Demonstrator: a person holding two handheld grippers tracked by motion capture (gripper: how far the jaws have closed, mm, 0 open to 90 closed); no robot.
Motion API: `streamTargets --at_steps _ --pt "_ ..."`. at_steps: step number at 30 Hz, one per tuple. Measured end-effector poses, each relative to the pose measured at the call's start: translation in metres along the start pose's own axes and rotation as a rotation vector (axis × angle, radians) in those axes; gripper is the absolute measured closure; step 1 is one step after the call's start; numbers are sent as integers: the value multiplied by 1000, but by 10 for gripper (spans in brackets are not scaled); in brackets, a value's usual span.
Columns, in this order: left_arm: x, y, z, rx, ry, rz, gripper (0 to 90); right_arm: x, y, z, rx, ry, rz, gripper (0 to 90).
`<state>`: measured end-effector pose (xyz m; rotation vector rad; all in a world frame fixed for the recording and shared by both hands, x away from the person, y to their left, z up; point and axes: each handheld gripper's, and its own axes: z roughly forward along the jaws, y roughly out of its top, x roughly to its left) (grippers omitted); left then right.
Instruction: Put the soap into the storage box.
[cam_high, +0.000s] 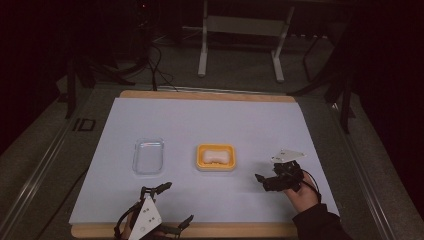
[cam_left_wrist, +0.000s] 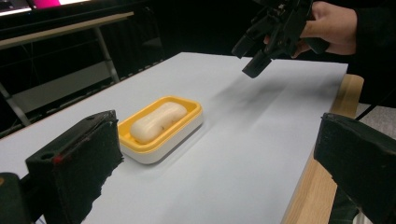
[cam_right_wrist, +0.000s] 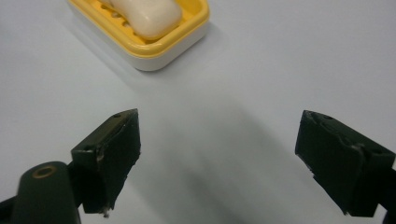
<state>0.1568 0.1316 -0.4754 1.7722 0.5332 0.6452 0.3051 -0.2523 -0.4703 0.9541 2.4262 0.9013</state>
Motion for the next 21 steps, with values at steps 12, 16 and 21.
streamTargets --at_steps 12,16,21 --pt "-1 1 -1 0 -3 0 9 -2 -2 2 -11 2 12 139" --pt "-1 1 -1 1 -2 0 9 -2 -3 3 -10 8 17 139" --pt "-1 1 -1 2 -2 0 9 -2 -2 2 -16 13 17 139"
